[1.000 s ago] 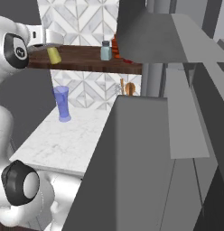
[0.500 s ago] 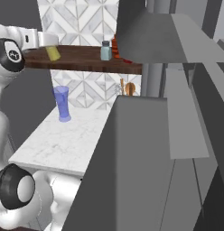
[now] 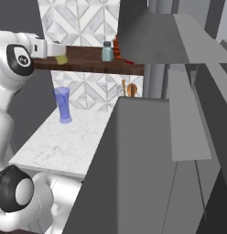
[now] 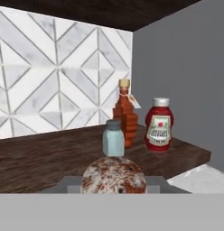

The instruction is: Put the shaker and condiment bottle from the counter next to their counterparts in the cabinet.

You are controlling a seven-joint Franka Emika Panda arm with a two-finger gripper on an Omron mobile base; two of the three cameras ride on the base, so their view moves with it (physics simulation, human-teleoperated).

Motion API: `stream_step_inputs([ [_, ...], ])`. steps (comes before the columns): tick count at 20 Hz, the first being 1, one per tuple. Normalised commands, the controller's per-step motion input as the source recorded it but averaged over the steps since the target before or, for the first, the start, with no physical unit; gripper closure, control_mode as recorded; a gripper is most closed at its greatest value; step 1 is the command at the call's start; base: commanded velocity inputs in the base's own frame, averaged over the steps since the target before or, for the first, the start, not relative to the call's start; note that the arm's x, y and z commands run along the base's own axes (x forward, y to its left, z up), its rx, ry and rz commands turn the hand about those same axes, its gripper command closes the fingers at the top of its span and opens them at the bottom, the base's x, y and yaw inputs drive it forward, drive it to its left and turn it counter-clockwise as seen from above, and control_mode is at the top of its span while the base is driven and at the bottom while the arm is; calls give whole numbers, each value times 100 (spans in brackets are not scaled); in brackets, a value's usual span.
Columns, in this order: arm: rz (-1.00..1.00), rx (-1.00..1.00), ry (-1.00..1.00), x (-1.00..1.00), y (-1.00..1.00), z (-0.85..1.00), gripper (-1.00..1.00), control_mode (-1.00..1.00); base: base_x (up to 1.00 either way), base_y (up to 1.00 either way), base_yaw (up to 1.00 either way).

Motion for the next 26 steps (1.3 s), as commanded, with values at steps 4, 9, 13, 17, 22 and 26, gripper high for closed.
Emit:
stream_step_inputs([
  [4, -4, 5, 0, 14, 0, 0, 100, -100, 0, 0, 0],
  [9, -6, 4, 0, 37, -3, 0, 100, -100, 0, 0, 0],
  [13, -5, 8, 0, 30, -15, 0, 100, -100, 0, 0, 0],
  [17, -5, 8, 0, 19, -23, 0, 100, -100, 0, 0, 0],
  [22, -3, 9, 0, 26, -29, 0, 100, -100, 0, 0, 0],
  [26, -2, 6, 0, 35, -28, 0, 100, -100, 0, 0, 0],
])
